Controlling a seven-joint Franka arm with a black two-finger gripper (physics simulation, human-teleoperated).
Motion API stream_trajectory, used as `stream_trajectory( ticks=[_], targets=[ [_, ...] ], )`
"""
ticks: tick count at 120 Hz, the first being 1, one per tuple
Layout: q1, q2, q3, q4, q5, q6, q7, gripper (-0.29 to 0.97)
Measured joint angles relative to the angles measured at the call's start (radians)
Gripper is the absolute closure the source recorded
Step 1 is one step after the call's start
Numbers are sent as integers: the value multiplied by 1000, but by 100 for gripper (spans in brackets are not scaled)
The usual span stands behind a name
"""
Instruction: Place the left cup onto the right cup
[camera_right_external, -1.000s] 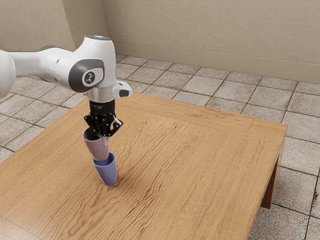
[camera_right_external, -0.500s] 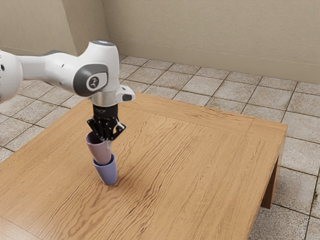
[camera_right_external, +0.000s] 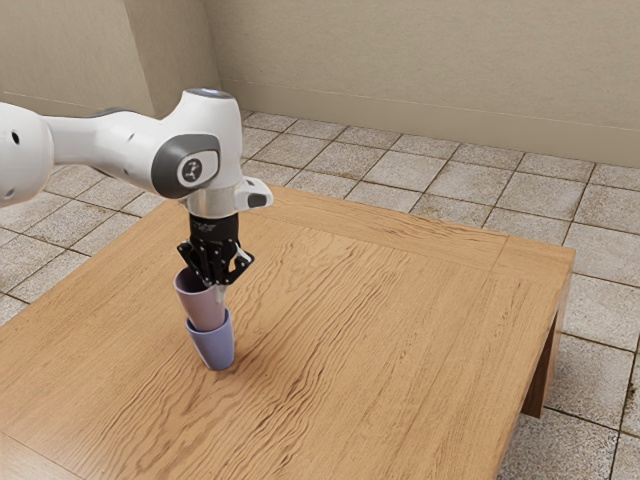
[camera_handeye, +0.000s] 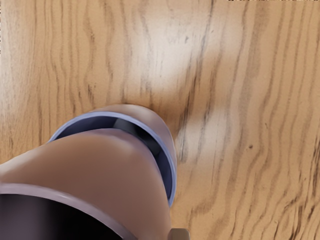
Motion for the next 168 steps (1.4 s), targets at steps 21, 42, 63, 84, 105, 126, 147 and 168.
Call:
stream_trajectory(
  ticks=[21,42,63,84,105,126,147,168],
  targets=[
    [0,1,0,0,-2,2,0,76],
    [-1,1,1,-1,-5,2,1,66],
    [-2,0,1,-2,-7,1,2,56],
    [-3,-10,1,-1,-7,-7,3,49],
    [-5,-23,-2,2,-7,-18,0,46],
    [-10,-52,-4,4,-7,-34,-3,44],
    [-6,-84,-10,5,-6,-48,-4,38],
    [-9,-112,-15,10,-6,-68,-4,23]
  ],
)
